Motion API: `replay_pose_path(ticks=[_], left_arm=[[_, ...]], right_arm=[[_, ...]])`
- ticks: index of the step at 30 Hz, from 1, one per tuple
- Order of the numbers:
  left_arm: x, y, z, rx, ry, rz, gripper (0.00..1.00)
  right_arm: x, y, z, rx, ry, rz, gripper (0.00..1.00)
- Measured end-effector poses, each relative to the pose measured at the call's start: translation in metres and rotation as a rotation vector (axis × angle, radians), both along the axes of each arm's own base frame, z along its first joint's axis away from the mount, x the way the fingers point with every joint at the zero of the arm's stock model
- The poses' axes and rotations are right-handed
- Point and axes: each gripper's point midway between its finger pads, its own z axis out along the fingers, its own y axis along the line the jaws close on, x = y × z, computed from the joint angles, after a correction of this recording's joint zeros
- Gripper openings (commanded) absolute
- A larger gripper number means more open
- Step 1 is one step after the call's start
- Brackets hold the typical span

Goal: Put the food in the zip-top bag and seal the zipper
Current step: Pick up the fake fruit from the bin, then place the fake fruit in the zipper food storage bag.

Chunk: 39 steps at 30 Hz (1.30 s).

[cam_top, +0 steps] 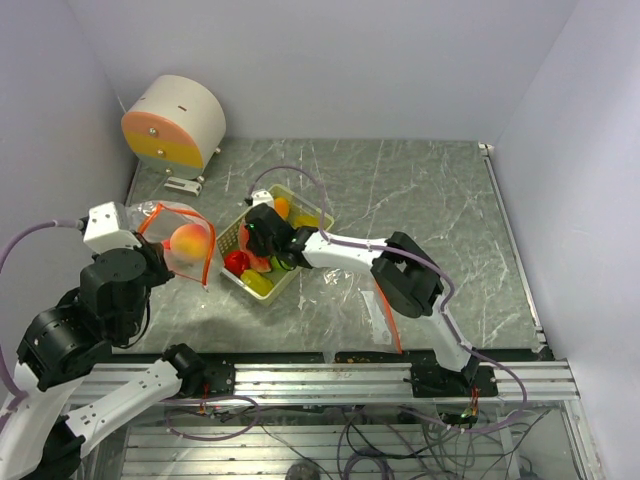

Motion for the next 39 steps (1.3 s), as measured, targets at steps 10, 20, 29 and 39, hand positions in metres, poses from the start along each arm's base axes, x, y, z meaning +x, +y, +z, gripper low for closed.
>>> replay_pose_path(ticks=[10, 20, 29, 39], left_arm=[[0.001, -0.002, -0.007, 0.010, 0.016, -0.008, 0.07], [0.007, -0.016, -0.021, 0.013, 0.050, -0.047, 0.07], [0.021, -0.045, -0.017, -0.035, 0.044, -0.121, 0.07], [0.041, -0.080, -0.034, -0.051, 0.088, -0.196, 0.07]], right_arm=[[-0.014, -0.026, 0.044, 0.043, -0.039, -0.001, 0.00], [-0.045, -0.060, 0.217, 0.390, -0.254, 0.050, 0.00], [-0.103, -0.082, 0.280, 0.598, -0.325, 0.273, 0.00], [-0.166, -0.083, 0.313, 0.757, -0.366, 0.590, 0.00]])
